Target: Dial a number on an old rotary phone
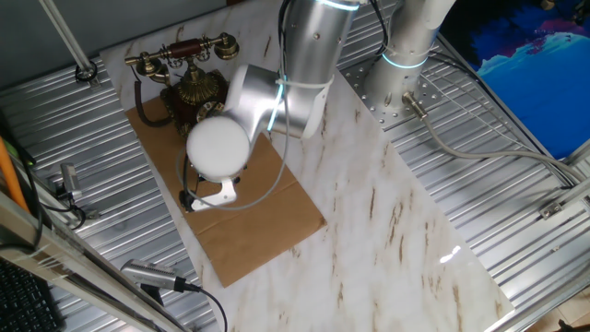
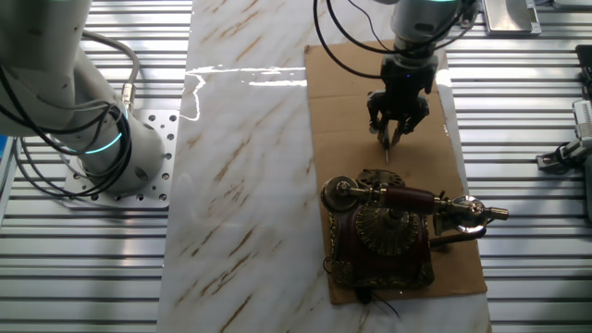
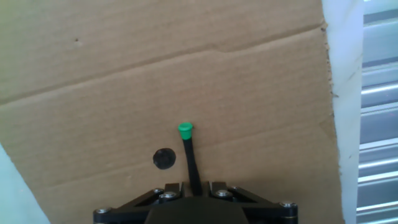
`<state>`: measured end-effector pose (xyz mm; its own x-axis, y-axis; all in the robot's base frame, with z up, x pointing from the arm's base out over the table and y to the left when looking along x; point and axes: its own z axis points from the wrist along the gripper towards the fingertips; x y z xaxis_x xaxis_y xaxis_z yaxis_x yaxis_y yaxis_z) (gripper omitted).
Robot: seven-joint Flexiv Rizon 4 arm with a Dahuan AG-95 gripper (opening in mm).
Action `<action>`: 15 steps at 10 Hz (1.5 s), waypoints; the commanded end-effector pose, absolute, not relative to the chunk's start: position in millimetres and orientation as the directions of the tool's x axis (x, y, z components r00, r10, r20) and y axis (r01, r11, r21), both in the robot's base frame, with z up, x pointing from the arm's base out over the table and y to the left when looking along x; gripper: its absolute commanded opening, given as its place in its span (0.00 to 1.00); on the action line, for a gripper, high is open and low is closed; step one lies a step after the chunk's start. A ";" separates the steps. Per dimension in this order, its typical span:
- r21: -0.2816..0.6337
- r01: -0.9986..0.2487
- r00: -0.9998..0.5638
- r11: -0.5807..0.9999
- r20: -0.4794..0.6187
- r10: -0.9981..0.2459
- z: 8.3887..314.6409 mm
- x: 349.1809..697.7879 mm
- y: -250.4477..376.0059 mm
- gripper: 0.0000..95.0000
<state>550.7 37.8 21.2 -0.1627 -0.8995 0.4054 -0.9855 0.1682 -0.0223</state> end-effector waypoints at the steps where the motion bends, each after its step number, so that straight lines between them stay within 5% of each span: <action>1: -0.024 -0.986 -0.161 0.167 0.420 -0.893 21.5 551.1 37.0 0.20; 15: -0.022 -0.988 -0.149 0.154 0.414 -0.898 16.9 552.7 33.3 0.20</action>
<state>552.6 33.0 16.7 -0.1498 -0.8975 0.4148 -0.9876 0.1555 -0.0203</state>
